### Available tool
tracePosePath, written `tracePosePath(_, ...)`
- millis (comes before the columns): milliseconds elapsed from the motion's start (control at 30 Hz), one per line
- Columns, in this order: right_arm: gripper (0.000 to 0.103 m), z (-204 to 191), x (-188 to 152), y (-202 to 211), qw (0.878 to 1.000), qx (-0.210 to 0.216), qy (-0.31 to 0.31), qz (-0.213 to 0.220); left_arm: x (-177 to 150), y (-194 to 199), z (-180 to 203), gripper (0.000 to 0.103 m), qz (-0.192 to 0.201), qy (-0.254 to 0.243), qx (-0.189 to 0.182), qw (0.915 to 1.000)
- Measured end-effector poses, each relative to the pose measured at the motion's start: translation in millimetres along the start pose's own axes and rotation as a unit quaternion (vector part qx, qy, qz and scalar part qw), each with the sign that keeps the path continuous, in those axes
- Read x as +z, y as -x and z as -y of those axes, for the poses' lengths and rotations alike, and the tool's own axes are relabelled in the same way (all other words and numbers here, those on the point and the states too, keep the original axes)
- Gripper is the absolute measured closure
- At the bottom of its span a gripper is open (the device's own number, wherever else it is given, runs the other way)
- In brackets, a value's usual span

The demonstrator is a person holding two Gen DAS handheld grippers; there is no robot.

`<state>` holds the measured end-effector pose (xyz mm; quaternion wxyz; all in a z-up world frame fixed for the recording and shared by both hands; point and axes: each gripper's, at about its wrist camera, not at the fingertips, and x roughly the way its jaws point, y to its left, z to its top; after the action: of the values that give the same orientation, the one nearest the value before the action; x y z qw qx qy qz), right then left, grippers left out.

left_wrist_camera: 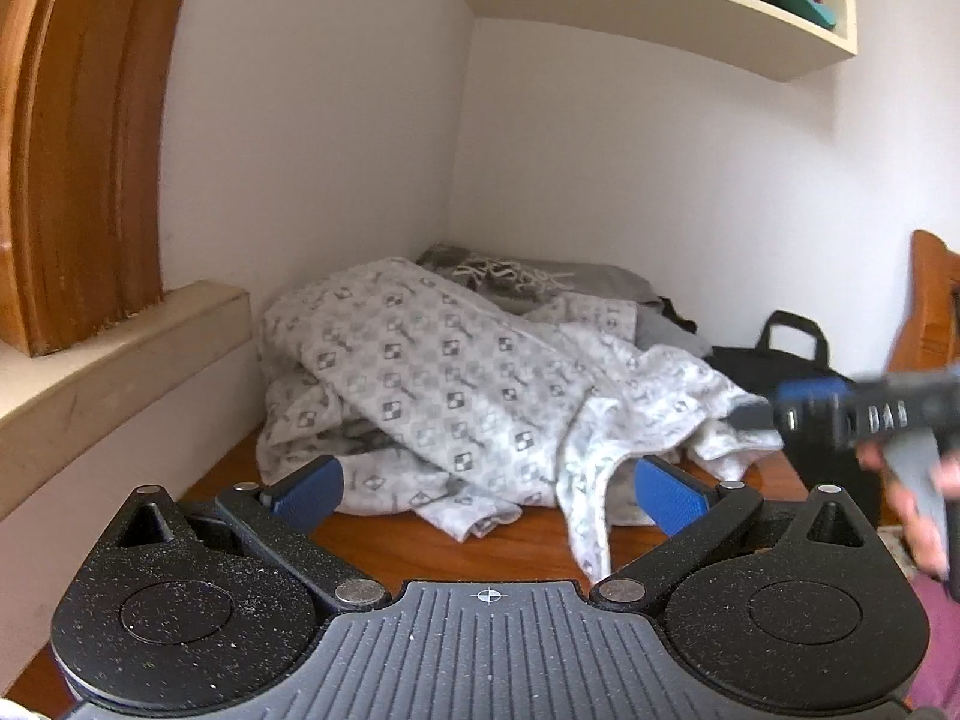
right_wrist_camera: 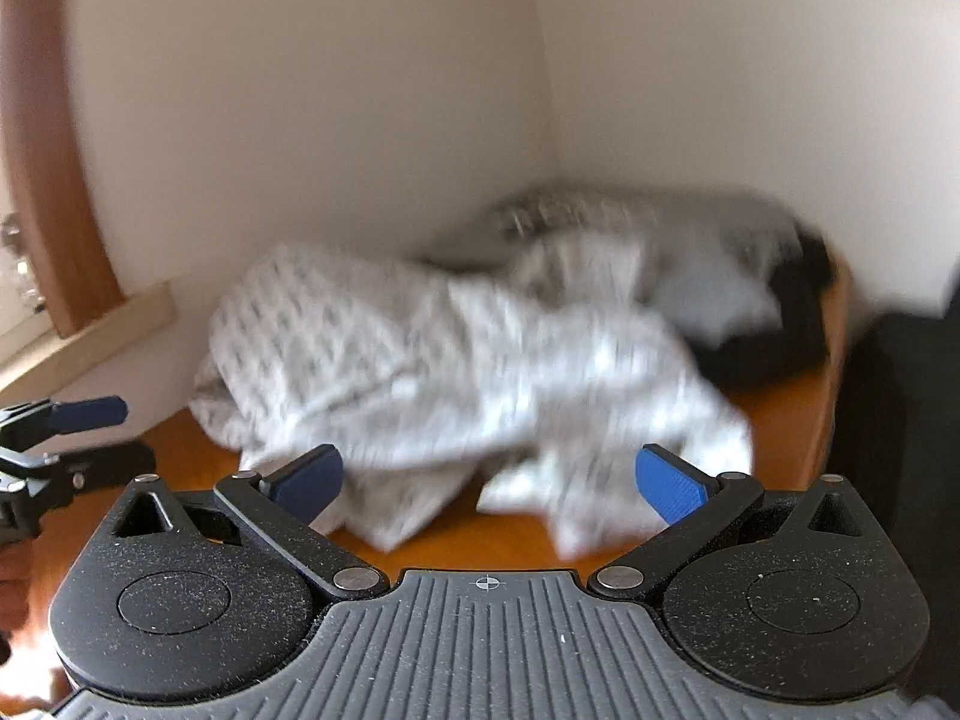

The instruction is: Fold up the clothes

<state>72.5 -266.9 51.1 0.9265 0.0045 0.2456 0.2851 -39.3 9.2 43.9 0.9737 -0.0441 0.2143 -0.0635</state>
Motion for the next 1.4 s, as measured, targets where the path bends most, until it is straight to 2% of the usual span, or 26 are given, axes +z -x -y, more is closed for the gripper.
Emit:
tracePosePath(133,0.004,27,19,-6,0.999,-0.006,0.050,-0.001,2,0,3,0.007,-0.009,0.005,-0.021,0.9997)
tracePosePath(200,0.027,44,24,-7,0.998,-0.003,0.063,0.000,4,-1,5,0.017,-0.016,0.005,-0.038,0.9991)
tracePosePath(233,0.034,53,26,-9,0.998,0.001,0.065,-0.006,5,-2,6,0.032,-0.020,0.003,-0.047,0.9987)
tracePosePath(267,0.045,62,28,-11,0.998,0.005,0.067,-0.012,6,-4,9,0.039,-0.022,0.003,-0.040,0.9989)
tracePosePath(300,0.053,68,28,-13,0.997,0.011,0.077,-0.016,7,-6,12,0.039,-0.025,0.003,-0.033,0.9991)
tracePosePath(333,0.056,72,28,-14,0.995,0.017,0.091,-0.020,8,-10,18,0.042,-0.029,-0.006,-0.023,0.9993)
tracePosePath(400,0.064,81,26,-16,0.992,0.029,0.119,-0.026,9,-16,28,0.052,-0.037,-0.028,-0.004,0.9989)
tracePosePath(667,0.065,109,7,-29,0.981,0.074,0.176,-0.044,10,-55,59,0.052,-0.067,-0.073,0.069,0.9926)
tracePosePath(833,0.064,116,3,-37,0.976,0.113,0.177,-0.052,16,-79,79,0.053,-0.072,-0.099,0.081,0.9891)
tracePosePath(900,0.064,115,2,-40,0.974,0.120,0.182,-0.057,17,-86,88,0.052,-0.076,-0.115,0.081,0.9871)
tracePosePath(967,0.064,113,0,-46,0.974,0.120,0.184,-0.062,16,-93,97,0.046,-0.089,-0.143,0.080,0.9824)
tracePosePath(1033,0.069,113,0,-52,0.974,0.121,0.181,-0.063,16,-100,98,0.048,-0.100,-0.150,0.097,0.9788)
tracePosePath(1067,0.089,113,1,-53,0.975,0.125,0.176,-0.060,16,-103,98,0.056,-0.105,-0.154,0.105,0.9768)
tracePosePath(1100,0.094,113,3,-54,0.975,0.128,0.172,-0.058,16,-106,99,0.064,-0.110,-0.156,0.113,0.9752)
tracePosePath(1133,0.094,113,7,-51,0.976,0.130,0.169,-0.048,19,-104,96,0.084,-0.107,-0.138,0.111,0.9782)
tracePosePath(1167,0.095,113,12,-46,0.977,0.130,0.166,-0.033,22,-101,92,0.095,-0.104,-0.122,0.110,0.9810)
tracePosePath(1267,0.096,113,31,-30,0.978,0.133,0.159,0.010,41,-78,86,0.098,-0.061,-0.083,0.113,0.9882)
tracePosePath(1400,0.097,106,66,3,0.976,0.139,0.155,0.064,73,-36,85,0.099,-0.003,-0.058,0.122,0.9908)
